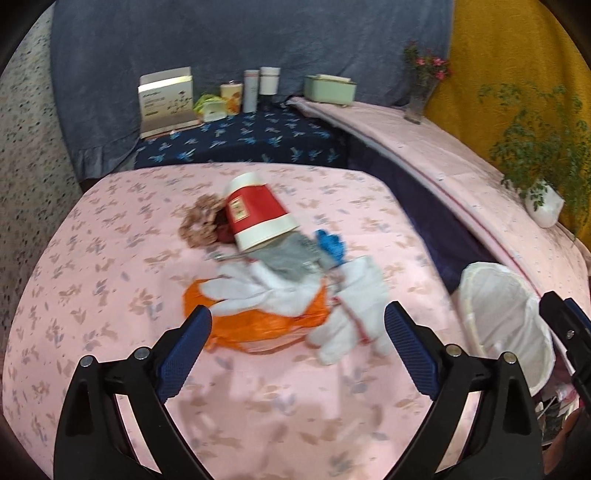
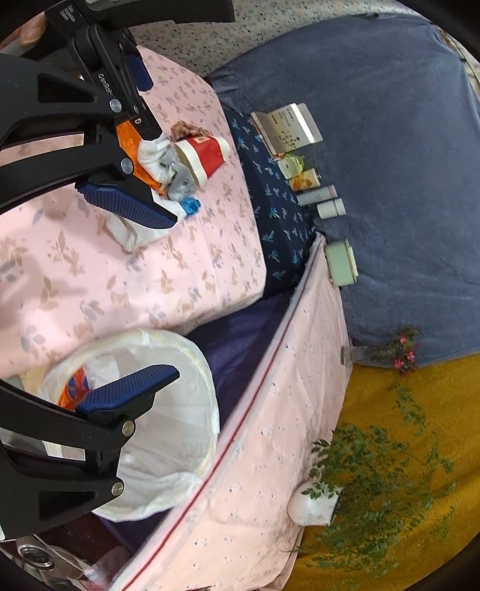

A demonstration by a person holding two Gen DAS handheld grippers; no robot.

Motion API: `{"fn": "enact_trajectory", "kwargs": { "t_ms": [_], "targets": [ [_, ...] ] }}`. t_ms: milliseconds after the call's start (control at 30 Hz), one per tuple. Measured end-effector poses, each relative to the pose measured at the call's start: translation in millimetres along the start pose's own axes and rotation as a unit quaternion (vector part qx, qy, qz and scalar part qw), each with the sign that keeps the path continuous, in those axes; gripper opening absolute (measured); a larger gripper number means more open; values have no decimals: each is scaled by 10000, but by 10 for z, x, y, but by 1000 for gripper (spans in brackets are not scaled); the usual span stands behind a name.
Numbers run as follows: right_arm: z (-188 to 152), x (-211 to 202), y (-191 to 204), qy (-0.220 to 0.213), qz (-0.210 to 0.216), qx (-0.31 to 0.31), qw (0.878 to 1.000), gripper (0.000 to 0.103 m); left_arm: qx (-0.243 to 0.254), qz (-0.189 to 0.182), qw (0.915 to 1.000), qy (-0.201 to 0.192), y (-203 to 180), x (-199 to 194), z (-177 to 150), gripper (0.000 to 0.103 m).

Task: Collect trash
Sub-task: 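Move both tools back over the remaining trash pile, then grasp the white glove with the right tool while the left tool grasps an orange bag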

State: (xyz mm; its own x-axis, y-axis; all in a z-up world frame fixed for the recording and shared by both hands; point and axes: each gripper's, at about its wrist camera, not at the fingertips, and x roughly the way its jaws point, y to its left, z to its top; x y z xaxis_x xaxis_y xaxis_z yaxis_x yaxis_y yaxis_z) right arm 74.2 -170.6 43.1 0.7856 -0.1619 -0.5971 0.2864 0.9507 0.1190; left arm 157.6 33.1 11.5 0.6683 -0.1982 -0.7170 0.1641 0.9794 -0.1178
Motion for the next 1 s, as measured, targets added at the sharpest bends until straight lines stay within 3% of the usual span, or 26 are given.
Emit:
{"fn": "enact_trajectory", "kwargs": {
  "t_ms": [333,833,900,933,1000],
  "targets": [
    [-218,530,442,454,180,-112,9987,73,4,327,9990,319,398,305,-160,90],
    [-367,1256,738,996,89,-177,9948,73,13,261,9980,580,573,678,-143,90],
    [-394,1331,739,1092,85,-152,9939,73,6,188,9978,628,574,735,-135,86],
    [-410,1364,743,1138,85,-138,9934,72,2,131,9977,672,574,762,-131,79],
    [-445,1421,749,1233,128,-112,9922,60,-22,-16,9968,797,578,821,-130,73]
  ]
}}
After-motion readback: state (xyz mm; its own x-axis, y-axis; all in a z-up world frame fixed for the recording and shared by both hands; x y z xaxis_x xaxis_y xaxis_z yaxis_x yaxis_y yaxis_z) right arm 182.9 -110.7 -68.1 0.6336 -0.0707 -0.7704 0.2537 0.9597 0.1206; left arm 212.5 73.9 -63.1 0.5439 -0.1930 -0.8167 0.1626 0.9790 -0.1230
